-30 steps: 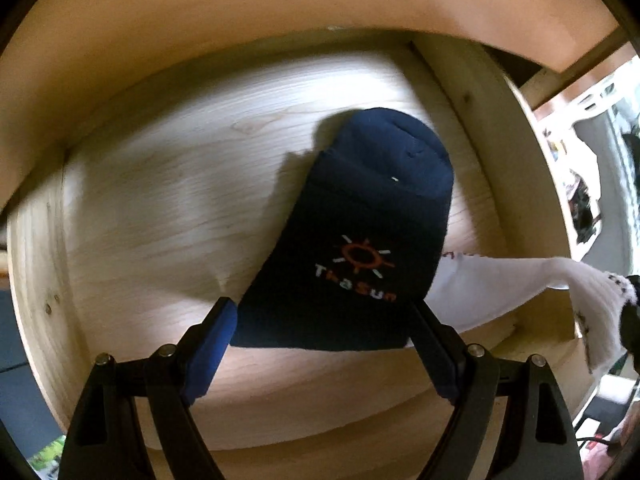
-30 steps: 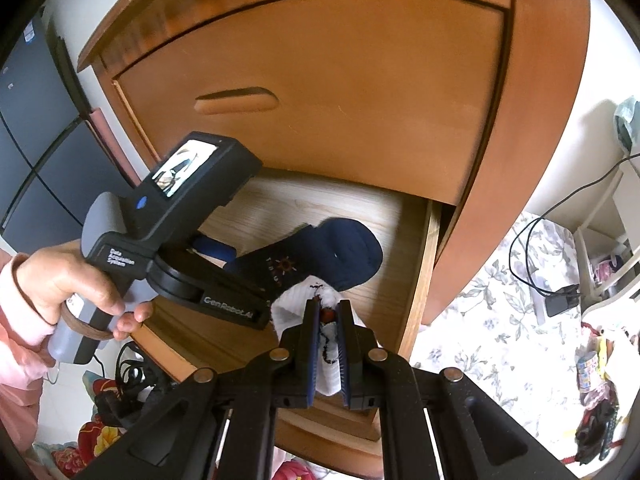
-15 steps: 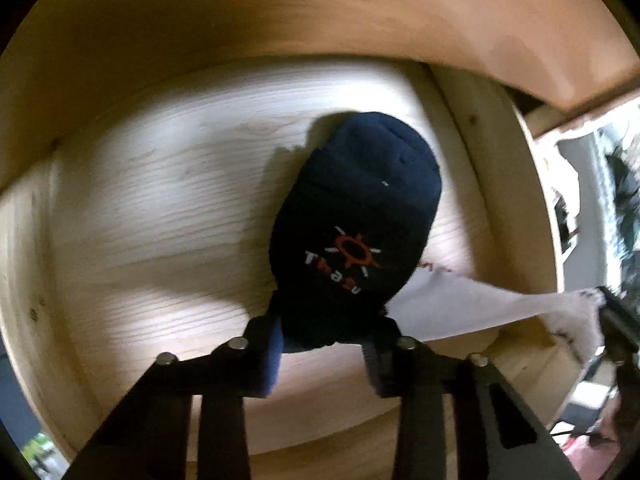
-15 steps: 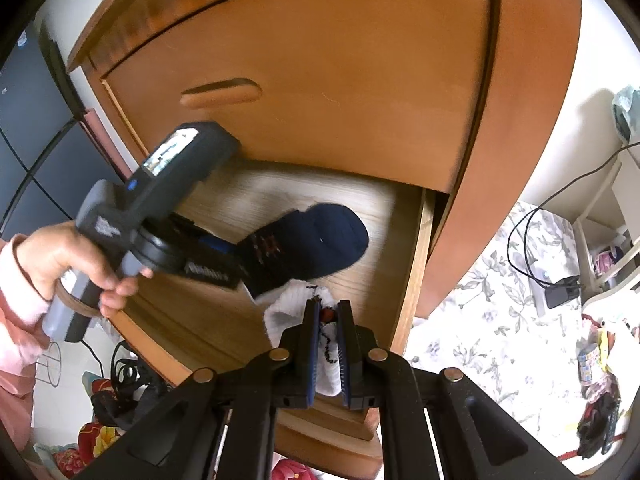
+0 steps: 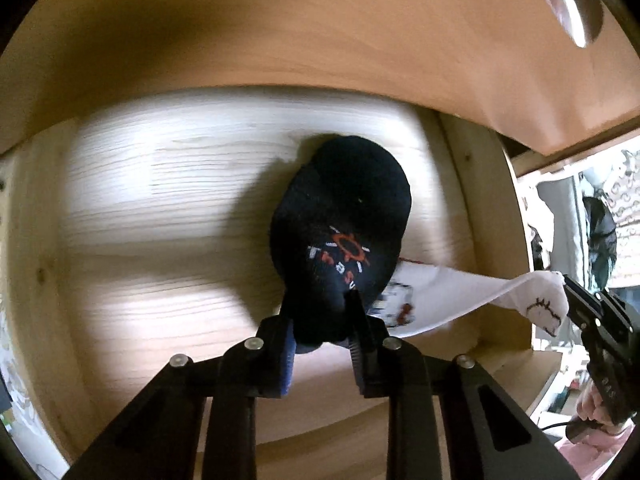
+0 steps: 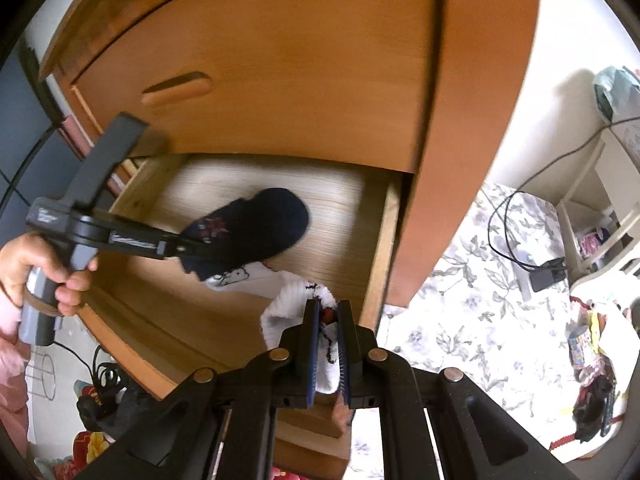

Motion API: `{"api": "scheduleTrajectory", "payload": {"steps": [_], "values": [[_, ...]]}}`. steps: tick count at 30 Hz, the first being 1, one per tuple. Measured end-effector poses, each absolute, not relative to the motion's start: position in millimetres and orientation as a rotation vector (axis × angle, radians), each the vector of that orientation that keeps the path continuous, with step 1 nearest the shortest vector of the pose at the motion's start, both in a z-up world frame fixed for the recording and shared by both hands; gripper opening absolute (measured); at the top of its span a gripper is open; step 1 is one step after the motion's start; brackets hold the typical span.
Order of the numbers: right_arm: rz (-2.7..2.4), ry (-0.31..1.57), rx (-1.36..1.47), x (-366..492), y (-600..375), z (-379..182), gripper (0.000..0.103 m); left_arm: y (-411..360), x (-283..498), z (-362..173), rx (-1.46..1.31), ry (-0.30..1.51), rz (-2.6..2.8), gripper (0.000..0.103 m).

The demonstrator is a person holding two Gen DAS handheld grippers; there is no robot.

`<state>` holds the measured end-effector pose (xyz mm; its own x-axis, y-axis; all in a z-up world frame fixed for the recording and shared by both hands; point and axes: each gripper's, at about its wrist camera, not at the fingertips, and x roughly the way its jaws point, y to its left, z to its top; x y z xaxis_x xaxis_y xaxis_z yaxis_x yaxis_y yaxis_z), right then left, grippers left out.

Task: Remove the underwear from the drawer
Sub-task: 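Lift the navy sock with the left gripper while the right gripper lifts the white sock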

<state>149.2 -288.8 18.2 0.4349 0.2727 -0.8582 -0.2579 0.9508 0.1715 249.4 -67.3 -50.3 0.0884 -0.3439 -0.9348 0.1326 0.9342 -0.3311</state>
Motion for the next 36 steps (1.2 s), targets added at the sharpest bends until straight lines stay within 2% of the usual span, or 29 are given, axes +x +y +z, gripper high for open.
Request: {"api": "scheduleTrajectory", "payload": {"steps": [10,25,32,36], "values": [[0.335,1.042,0.021,143,-284,30,0.009,-30,215,-20,-0.248,1.310,-0.304,0.023],[0.403,0.859,0.003,88,-249,101,0.009,13,104,80,-0.276,0.974,-0.272,0.023],[0.419,0.809,-0.006,58,-238,125,0.009,26,61,104,-0.302,0.899,-0.262,0.023],[0.434,0.770,-0.004,37,-233,147,0.009,4,43,102,-0.306,0.864,-0.257,0.023]]}}
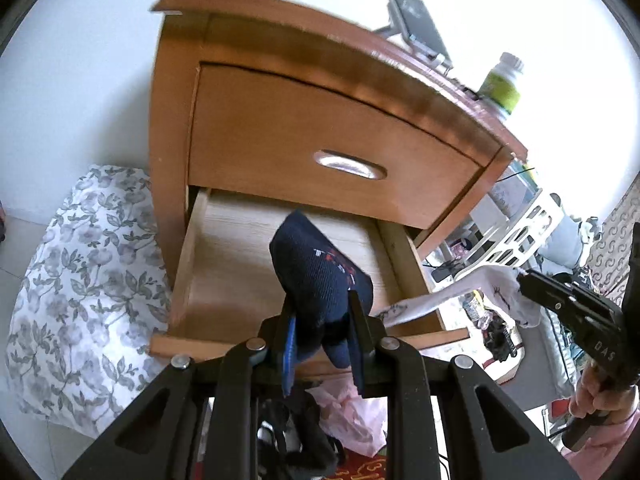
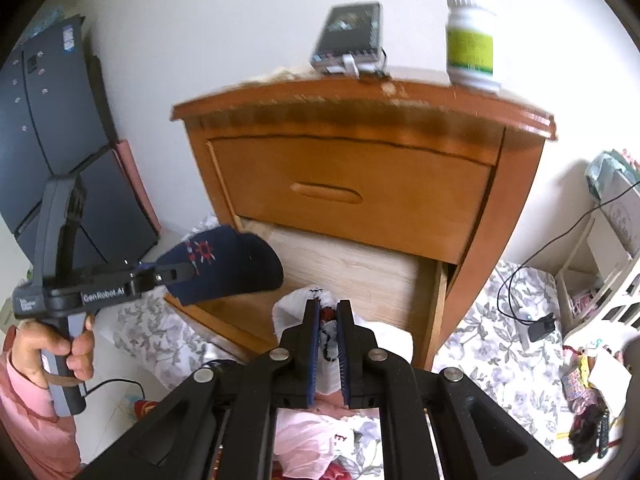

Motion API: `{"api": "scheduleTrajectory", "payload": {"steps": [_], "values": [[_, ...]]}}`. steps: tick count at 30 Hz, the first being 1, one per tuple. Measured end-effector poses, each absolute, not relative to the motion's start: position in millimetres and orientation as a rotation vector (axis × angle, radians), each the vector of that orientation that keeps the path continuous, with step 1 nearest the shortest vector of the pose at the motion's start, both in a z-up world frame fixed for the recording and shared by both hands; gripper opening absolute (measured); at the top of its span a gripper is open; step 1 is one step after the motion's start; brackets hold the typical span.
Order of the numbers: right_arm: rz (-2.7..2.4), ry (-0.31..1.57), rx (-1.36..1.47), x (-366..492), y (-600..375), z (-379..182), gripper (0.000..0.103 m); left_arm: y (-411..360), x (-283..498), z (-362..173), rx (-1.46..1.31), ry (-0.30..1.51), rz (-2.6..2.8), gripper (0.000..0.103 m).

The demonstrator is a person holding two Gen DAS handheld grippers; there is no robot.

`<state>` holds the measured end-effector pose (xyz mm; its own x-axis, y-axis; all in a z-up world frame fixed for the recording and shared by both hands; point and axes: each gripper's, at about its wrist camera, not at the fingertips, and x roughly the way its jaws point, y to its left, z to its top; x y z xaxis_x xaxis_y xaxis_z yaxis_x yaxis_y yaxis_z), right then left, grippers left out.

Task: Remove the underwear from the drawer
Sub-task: 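Lift the navy sock with the left gripper while the right gripper lifts the white sock, then lower both socks onto the bed below the drawer and release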

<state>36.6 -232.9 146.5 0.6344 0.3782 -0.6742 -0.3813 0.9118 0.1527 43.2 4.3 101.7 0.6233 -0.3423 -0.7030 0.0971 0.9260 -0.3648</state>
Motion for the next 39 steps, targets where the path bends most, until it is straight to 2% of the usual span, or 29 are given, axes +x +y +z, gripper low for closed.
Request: {"api": "scheduleTrajectory", "payload": {"steps": [14,25,39], "values": [[0.486,0.613,-0.076,-47,-214,208,0.009,3,-23,137,-0.291,0.764,-0.275,0.023],[0.502,0.649,-0.094,-67,-200,190,0.009,-13,-46,127,-0.259,0.792,-0.301,0.023],[0.493,0.768,-0.096,-53,-189,140,0.009,-23,-35,86,-0.246,0.899,-0.288,0.023]]}}
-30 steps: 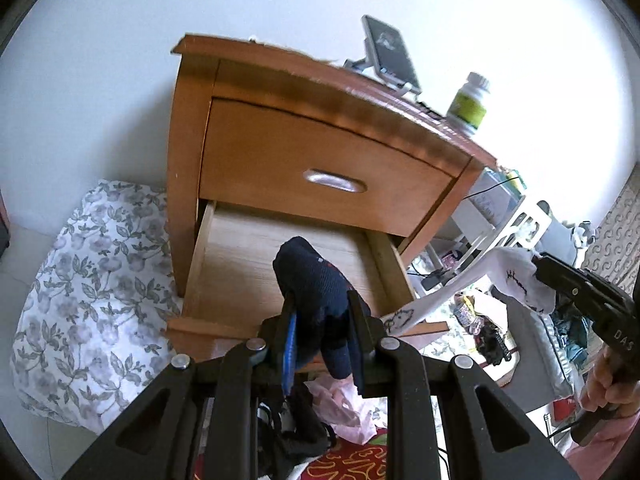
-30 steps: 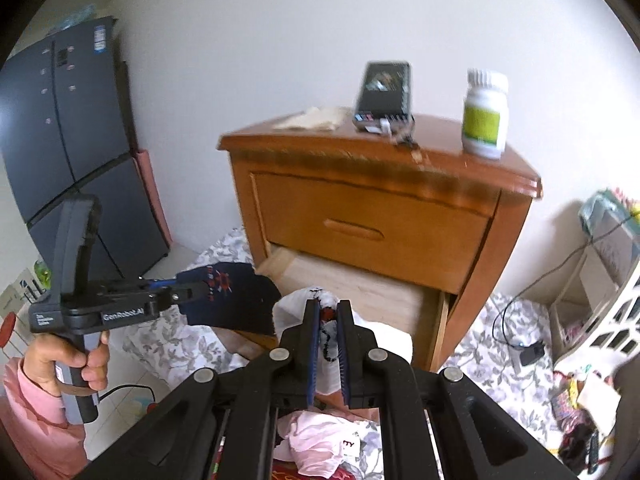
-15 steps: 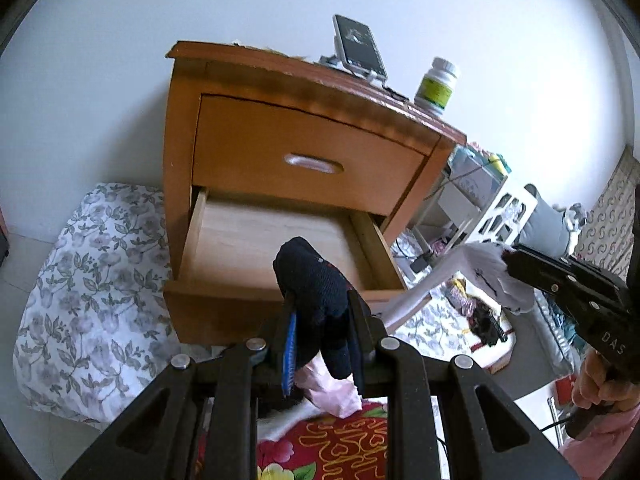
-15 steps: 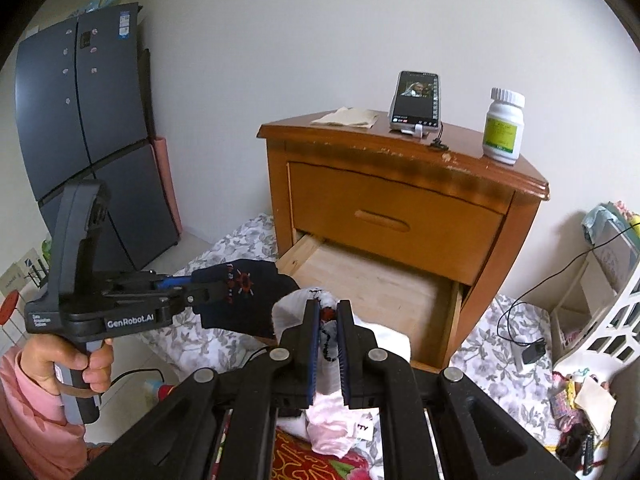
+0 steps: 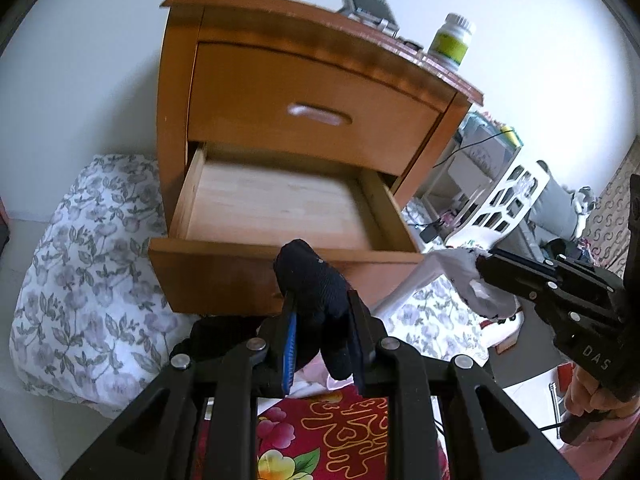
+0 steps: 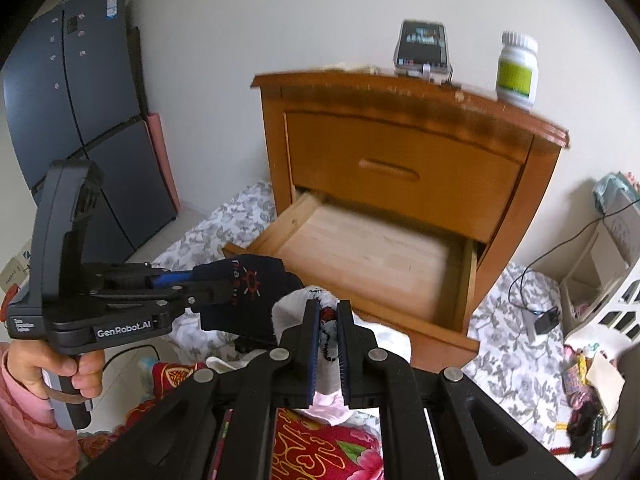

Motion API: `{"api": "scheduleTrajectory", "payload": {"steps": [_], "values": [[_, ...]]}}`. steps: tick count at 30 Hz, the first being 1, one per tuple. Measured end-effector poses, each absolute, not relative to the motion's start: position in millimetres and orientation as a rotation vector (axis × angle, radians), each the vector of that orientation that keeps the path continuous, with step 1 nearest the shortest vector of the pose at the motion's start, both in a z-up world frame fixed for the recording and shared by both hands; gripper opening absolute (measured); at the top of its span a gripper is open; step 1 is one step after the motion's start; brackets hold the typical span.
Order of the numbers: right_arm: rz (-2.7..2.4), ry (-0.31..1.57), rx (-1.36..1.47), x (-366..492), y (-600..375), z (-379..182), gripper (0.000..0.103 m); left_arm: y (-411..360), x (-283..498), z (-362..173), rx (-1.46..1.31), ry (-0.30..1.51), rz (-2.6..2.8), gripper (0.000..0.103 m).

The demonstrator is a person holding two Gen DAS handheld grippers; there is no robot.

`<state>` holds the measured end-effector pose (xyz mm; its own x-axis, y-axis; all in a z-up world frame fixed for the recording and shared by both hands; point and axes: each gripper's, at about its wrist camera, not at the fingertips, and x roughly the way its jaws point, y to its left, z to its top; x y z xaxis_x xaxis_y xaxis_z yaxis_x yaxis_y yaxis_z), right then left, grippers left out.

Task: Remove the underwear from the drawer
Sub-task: 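Lower both socks onto the bed below the drawer and release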

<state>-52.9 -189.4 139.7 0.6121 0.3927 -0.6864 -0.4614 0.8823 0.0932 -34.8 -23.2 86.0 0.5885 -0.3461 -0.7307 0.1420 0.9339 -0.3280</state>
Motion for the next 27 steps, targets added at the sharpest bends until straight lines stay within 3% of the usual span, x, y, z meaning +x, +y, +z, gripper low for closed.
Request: {"api": "scheduleTrajectory", "payload": {"steps": [27], "values": [[0.461,1.077,-0.066,9,-170,8,0.009,-25,12,-24,-0.204,1.175,-0.196,0.023]]}}
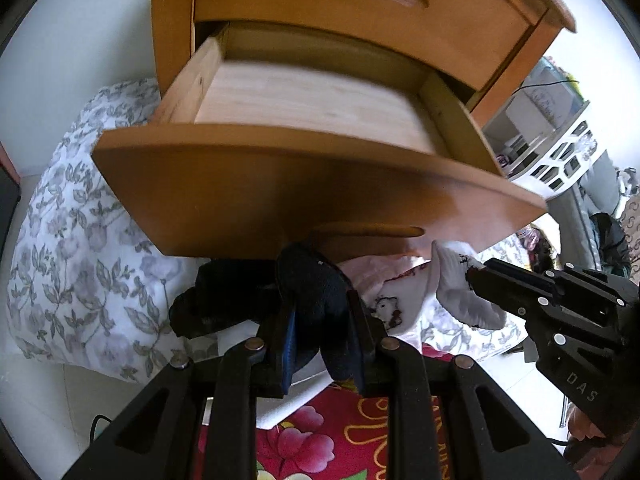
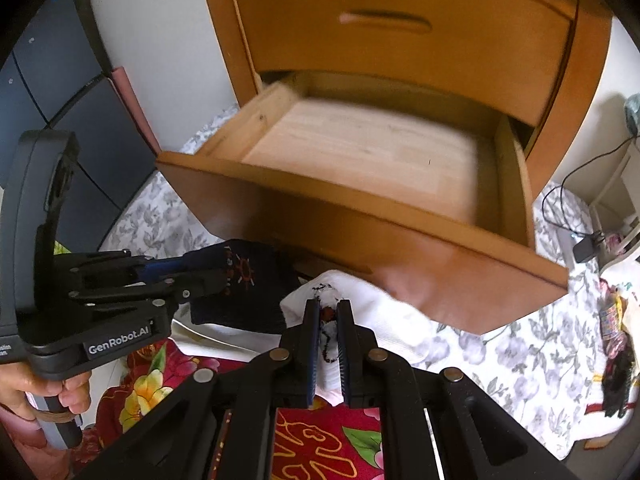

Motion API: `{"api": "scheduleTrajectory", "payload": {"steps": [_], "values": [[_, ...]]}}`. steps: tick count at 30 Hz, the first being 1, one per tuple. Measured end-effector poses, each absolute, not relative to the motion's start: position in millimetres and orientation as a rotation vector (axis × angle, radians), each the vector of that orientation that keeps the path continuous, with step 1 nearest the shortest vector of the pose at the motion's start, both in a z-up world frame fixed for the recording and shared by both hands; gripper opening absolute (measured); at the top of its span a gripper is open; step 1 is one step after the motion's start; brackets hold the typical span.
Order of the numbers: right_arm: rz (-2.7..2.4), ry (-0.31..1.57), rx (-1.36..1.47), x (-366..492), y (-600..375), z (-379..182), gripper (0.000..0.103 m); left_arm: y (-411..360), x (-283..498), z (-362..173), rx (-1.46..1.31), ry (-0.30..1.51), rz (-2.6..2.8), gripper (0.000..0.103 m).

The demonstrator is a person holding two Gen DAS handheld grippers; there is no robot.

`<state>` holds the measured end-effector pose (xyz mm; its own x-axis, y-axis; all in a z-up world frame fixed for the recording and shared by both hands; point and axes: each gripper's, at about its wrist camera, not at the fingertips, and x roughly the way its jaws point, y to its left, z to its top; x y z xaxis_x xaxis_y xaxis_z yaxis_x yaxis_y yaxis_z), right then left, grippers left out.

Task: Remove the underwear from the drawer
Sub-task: 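Lower both socks onto the bed below the drawer and release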

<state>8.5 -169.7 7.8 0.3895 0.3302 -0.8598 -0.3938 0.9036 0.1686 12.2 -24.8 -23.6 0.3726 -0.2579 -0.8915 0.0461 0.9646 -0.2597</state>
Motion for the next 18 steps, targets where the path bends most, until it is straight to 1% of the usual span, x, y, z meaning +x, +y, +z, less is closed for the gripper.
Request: {"api": "scheduleTrajectory", "payload": {"steps": [4,5,6,8,13,14,15,17,18], "values": [[0.456,1.119,-0.057,17,-167,-10,0.010,-26,19,-36,-0.198,1.211,-0.189,0.025],[0.455,1.128,-0.054,19,-167,-13,0.011,-26,20,-39,-0.196,1.219,-0.185,0.028],[0.453,1.134,-0.052,20,-167,-15,0.012,-26,22,-40,-0.195,1.222,-0.182,0.034],[0.448,1.146,-0.047,23,-168,-19,0.013,-26,24,-43,-0.190,1.230,-0.171,0.040],[0.441,1.164,-0.043,27,-169,-25,0.013,-26,26,-49,-0.181,1.255,-0.155,0.044],[0.438,1.168,-0.041,27,-169,-25,0.013,-26,26,-49,-0.180,1.258,-0.154,0.047],[0.436,1.170,-0.040,27,-168,-25,0.013,-26,26,-48,-0.180,1.260,-0.153,0.055],[0.425,1.174,-0.036,27,-169,-24,0.015,-26,25,-42,-0.182,1.245,-0.152,0.062],[0.420,1.175,-0.036,27,-169,-24,0.017,-26,24,-39,-0.182,1.239,-0.153,0.064]]}}
